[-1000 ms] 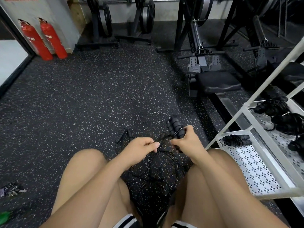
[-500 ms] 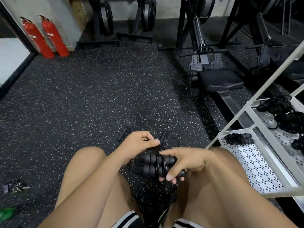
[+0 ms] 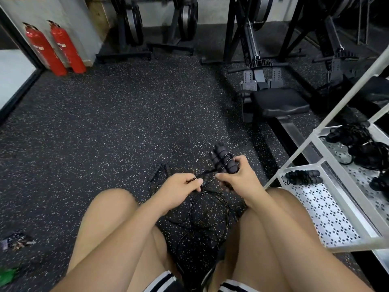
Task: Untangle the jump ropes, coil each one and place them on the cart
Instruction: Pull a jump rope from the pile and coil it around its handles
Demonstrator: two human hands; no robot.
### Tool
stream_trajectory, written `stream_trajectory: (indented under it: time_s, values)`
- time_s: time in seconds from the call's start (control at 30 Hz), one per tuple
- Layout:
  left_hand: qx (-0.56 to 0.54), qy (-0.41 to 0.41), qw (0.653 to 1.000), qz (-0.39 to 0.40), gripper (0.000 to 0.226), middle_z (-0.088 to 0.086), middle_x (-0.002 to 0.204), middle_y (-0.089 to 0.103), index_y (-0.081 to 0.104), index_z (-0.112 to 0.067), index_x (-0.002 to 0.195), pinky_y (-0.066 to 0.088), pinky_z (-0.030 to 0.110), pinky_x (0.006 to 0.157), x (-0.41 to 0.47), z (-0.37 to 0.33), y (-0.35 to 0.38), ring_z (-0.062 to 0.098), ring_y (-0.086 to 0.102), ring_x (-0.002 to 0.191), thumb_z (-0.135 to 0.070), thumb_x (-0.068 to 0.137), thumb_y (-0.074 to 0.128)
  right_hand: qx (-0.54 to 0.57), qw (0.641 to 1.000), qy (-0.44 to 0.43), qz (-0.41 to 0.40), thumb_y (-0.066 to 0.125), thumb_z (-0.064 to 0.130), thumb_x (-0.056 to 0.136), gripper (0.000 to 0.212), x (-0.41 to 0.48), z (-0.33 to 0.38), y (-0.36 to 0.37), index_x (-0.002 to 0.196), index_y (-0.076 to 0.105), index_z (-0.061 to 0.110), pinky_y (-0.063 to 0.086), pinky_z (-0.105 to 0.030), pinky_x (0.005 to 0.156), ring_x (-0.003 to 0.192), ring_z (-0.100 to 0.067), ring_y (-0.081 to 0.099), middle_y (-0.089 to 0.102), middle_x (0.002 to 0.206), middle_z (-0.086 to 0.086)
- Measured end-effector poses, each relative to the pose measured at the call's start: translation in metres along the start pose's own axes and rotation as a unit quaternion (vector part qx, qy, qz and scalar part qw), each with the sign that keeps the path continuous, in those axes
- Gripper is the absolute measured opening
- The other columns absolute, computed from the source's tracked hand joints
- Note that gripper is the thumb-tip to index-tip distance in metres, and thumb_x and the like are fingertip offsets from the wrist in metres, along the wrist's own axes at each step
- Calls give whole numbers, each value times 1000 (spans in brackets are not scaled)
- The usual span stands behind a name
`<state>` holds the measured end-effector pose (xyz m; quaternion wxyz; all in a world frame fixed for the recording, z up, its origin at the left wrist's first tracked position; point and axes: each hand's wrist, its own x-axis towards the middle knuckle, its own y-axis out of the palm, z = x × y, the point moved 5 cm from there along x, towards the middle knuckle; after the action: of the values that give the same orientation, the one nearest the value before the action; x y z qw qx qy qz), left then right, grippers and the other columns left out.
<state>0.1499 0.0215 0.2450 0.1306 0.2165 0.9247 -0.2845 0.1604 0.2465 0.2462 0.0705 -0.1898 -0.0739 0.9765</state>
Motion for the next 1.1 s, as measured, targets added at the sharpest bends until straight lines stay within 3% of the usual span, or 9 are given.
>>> stream_trajectory:
  time_s: [0.3, 0.4, 0.6, 0.67, 0.73, 0.8, 0.83, 0.97, 1.1]
  values:
    - [-53, 43, 996, -66, 34, -17, 47, 45, 75, -14, 83, 28, 26, 51, -6, -7, -19, 1, 34, 44, -42, 101, 73, -192, 939, 102, 268, 90, -4, 80, 57, -13, -27, 29, 117, 53, 16, 59, -34, 52, 71, -28, 77, 79, 107, -16]
    - [-71, 60, 993, -71, 35, -17, 53, 49, 72, -11, 80, 32, 19, 53, -6, -9, -23, 0, 38, 49, -41, 95, 81, -161, 898, 119, 391, 88, -3, 84, 53, -30, -23, 35, 118, 53, 16, 53, -28, 49, 72, -23, 74, 79, 100, -13]
    - [-161, 23, 986, -24, 45, -5, 62, 45, 68, -22, 79, 28, 30, 55, 1, -3, -19, 11, 35, 54, -64, 83, 83, 6, 834, 55, 548, 73, -16, 91, 51, -57, 5, 38, 128, 48, 9, 52, -23, 52, 76, -23, 71, 70, 119, -28]
    - [-246, -5, 969, 10, 45, -2, 71, 54, 66, -20, 79, 38, 32, 64, 3, -3, -10, 14, 48, 61, -62, 89, 79, 64, 837, 36, 543, 67, -21, 90, 62, -57, 14, 35, 142, 38, -3, 53, -23, 54, 78, -22, 71, 66, 123, -32]
    - [-296, -42, 954, 9, 26, 1, 87, 71, 71, -12, 90, 50, 33, 75, 5, 0, -2, 18, 67, 79, -31, 106, 66, 119, 849, 21, 515, 66, -19, 90, 71, -51, 18, 34, 151, 33, -3, 53, -23, 55, 79, -21, 69, 64, 126, -32]
    - [-184, -57, 981, -31, 18, 7, 97, 75, 70, -10, 101, 56, 36, 83, 8, 4, 1, 23, 70, 89, -9, 110, 55, 172, 866, 11, 470, 70, -15, 90, 76, -43, 19, 35, 155, 34, 1, 53, -23, 55, 80, -22, 67, 63, 126, -31]
    - [-156, -67, 985, -40, 20, 5, 86, 71, 66, -13, 98, 54, 37, 75, 9, 6, 4, 21, 65, 78, -8, 111, 52, 197, 875, 9, 442, 72, -13, 89, 77, -38, 20, 36, 156, 37, 3, 53, -24, 55, 80, -22, 66, 62, 127, -31]
    - [-208, -68, 976, 1, 37, -11, 55, 39, 60, -19, 93, 23, 28, 47, 8, 2, 22, 11, 32, 49, -41, 116, 41, 268, 914, 3, 306, 75, -10, 89, 59, -22, 19, 31, 141, 54, 9, 51, -26, 55, 81, -23, 66, 65, 122, -23]
    - [13, -13, 999, 29, 45, -10, 64, 50, 71, -21, 93, 36, 34, 59, 5, 3, 26, 12, 44, 56, -50, 113, 43, 227, 959, -6, 167, 78, -9, 90, 46, -9, 7, 25, 124, 52, 9, 51, -32, 57, 80, -26, 66, 68, 102, -17]
